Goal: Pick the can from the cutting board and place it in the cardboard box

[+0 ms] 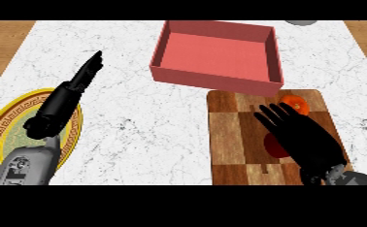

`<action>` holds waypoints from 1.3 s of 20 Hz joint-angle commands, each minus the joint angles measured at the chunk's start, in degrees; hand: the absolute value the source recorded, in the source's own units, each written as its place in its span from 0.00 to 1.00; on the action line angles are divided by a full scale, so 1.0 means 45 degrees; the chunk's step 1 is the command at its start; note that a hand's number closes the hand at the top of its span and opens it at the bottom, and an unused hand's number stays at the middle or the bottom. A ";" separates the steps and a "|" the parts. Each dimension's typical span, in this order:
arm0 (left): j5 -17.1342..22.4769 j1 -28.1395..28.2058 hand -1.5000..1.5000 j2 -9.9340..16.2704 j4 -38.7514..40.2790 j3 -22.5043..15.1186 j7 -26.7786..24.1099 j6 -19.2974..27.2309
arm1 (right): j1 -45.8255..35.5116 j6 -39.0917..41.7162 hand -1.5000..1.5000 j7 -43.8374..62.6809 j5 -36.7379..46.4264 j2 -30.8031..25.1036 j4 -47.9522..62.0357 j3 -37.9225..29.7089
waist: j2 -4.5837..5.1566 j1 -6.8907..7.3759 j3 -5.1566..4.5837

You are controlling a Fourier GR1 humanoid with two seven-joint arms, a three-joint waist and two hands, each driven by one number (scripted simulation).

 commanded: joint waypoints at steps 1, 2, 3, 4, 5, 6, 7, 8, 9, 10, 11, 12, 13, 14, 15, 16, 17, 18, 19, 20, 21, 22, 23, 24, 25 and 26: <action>0.0458 -0.0225 0.50 0.0405 0.0008 0.0705 0.0210 -0.0697 | -0.0272 0.0364 0.00 -0.1213 -0.0177 -0.0208 0.0383 -0.0874 | 0.0000 0.0005 -0.0002; -0.0244 -0.0230 0.50 -0.0212 -0.0032 0.0181 0.0180 -0.0015 | 0.0507 -0.0568 0.00 -0.1562 0.0503 -0.0369 0.0611 -0.0452 | 0.0000 -0.0020 0.0000; -0.0234 -0.0346 0.50 -0.0290 0.0218 0.0134 0.0282 -0.0117 | -0.0239 -0.0275 1.00 -0.1797 0.0570 -0.0151 0.0776 -0.0416 | 0.0004 0.0000 -0.0001; -0.0014 -0.0209 0.50 -0.0126 -0.0316 0.0271 0.0536 -0.0209 | 0.0379 -0.1176 1.00 -0.2024 0.0748 -0.0111 0.0458 0.0158 | -0.0004 0.0004 0.0002; 0.0261 0.0161 0.50 0.0263 -0.0835 0.0563 0.0572 -0.0568 | -0.0264 -0.1028 1.00 -0.2239 0.0838 0.0158 0.1277 0.0299 | -0.0001 0.0087 0.0002; 0.0011 0.0301 0.50 0.0118 0.0657 0.0532 -0.1082 -0.0547 | -0.0415 -0.1690 1.00 -0.2379 0.1212 0.0332 0.1499 0.0591 | 0.0025 0.0053 -0.0002; -0.0221 -0.0498 0.50 -0.0410 0.0096 0.0189 0.0600 -0.0009 | -0.0597 -0.1927 1.00 -0.2955 0.1122 -0.0016 0.1515 0.0055 | 0.0011 0.0017 0.0002; -0.0403 0.0722 0.50 -0.0269 -0.0520 -0.0054 -0.0249 -0.0189 | -0.0660 -0.3168 1.00 -0.3303 0.1457 0.0195 0.2445 0.0246 | 0.0014 0.0127 0.0007; -0.0477 -0.0484 0.50 -0.0521 0.0659 0.0079 -0.0133 0.0044 | -0.0345 -0.2416 1.00 -0.3310 0.1206 -0.0257 0.0786 -0.0073 | 0.0007 -0.0064 -0.0002; -0.0038 0.0148 0.50 -0.0076 -0.0202 0.0476 0.0119 -0.0445 | -0.0540 -0.2783 1.00 -0.3765 0.1184 -0.0054 0.1567 -0.0391 | 0.0000 0.0029 0.0001; -0.0764 -0.0074 0.50 -0.0370 0.0919 0.0124 -0.1078 -0.0037 | -0.0229 -0.3690 1.00 -0.3630 0.1934 0.0214 0.1923 0.0208 | 0.0018 -0.0016 -0.0001; -0.0089 -0.0026 0.50 -0.0080 -0.0001 0.0585 0.0015 -0.0423 | 0.0706 -0.3571 1.00 -0.3567 0.1775 -0.0179 0.0467 -0.0030 | -0.0016 -0.0052 0.0000; 0.0437 -0.0002 0.50 0.0771 0.0194 0.1081 -0.0467 -0.1238 | -0.0777 -0.2455 1.00 -0.2993 0.1644 0.1523 0.1051 0.1233 | 0.0008 0.0156 -0.0005; -0.0112 -0.0349 0.50 -0.0110 0.0078 0.0303 0.0109 -0.0524 | -0.1260 -0.1821 1.00 -0.2730 0.1481 0.2719 0.1365 0.2170 | 0.0039 0.0305 -0.0005; -0.0159 -0.0564 0.50 -0.0218 0.0043 0.0137 0.0171 -0.0512 | -0.1784 -0.1497 1.00 -0.2717 0.1246 0.3672 0.1474 0.2731 | 0.0085 0.0572 -0.0009; -0.0174 -0.0666 0.50 -0.0249 0.0062 0.0033 -0.0071 -0.0581 | -0.2263 -0.1125 1.00 -0.2978 0.0763 0.4411 0.2090 0.2910 | 0.0181 0.0878 -0.0014; -0.0134 -0.0843 0.50 -0.0359 0.0109 -0.0142 0.0046 -0.0694 | -0.2274 -0.1289 1.00 -0.3162 0.0628 0.5212 0.2412 0.3519 | 0.0229 0.0967 -0.0004; -0.0269 -0.0782 0.50 -0.0584 0.0301 -0.0342 -0.0095 -0.0584 | -0.2576 -0.0998 1.00 -0.3062 0.0311 0.6211 0.2704 0.3809 | 0.0318 0.1157 -0.0020; -0.0354 -0.0813 0.50 -0.0525 0.0244 -0.0290 -0.0045 -0.0502 | -0.3100 -0.0986 1.00 -0.2772 0.0257 0.7023 0.3188 0.3969 | 0.0259 0.1180 -0.0016; -0.0385 -0.0876 0.50 -0.0514 0.0201 -0.0219 0.0017 -0.0416 | -0.3626 -0.1234 1.00 -0.2667 -0.0146 0.7062 0.3720 0.4167 | 0.0199 0.1045 -0.0007; -0.0432 -0.0779 0.50 -0.0560 0.0263 -0.0344 -0.0043 -0.0475 | -0.4215 -0.1374 1.00 -0.2272 -0.0993 0.7094 0.3625 0.4101 | 0.0178 0.1041 -0.0009; -0.0509 -0.0839 0.50 -0.0745 0.0319 -0.0401 0.0154 -0.0298 | -0.4509 -0.2503 1.00 -0.2410 -0.1278 0.7118 0.4459 0.4256 | 0.0186 0.0957 0.0004; -0.0400 -0.1429 0.50 -0.0543 0.0949 0.0004 -0.0027 -0.0329 | -0.5018 -0.2996 1.00 -0.2436 -0.1734 0.7138 0.4371 0.4285 | 0.0188 0.0714 -0.0003; -0.0343 -0.0481 0.50 -0.0627 0.0546 -0.0211 -0.0245 -0.0457 | -0.5555 -0.3362 1.00 -0.1858 -0.2186 0.7153 0.4485 0.4518 | 0.0128 0.0919 -0.0007; -0.0426 -0.0826 0.50 -0.0663 0.0452 -0.0182 0.0079 -0.0312 | -0.6018 -0.3789 1.00 -0.1615 -0.2581 0.7165 0.4324 0.4551 | 0.0089 0.0764 -0.0003; -0.0041 -0.0656 0.50 -0.0367 0.0312 -0.0031 0.0244 -0.0838 | -0.6575 -0.4318 1.00 -0.1515 -0.2997 0.7174 0.4986 0.4732 | 0.0083 0.0797 -0.0004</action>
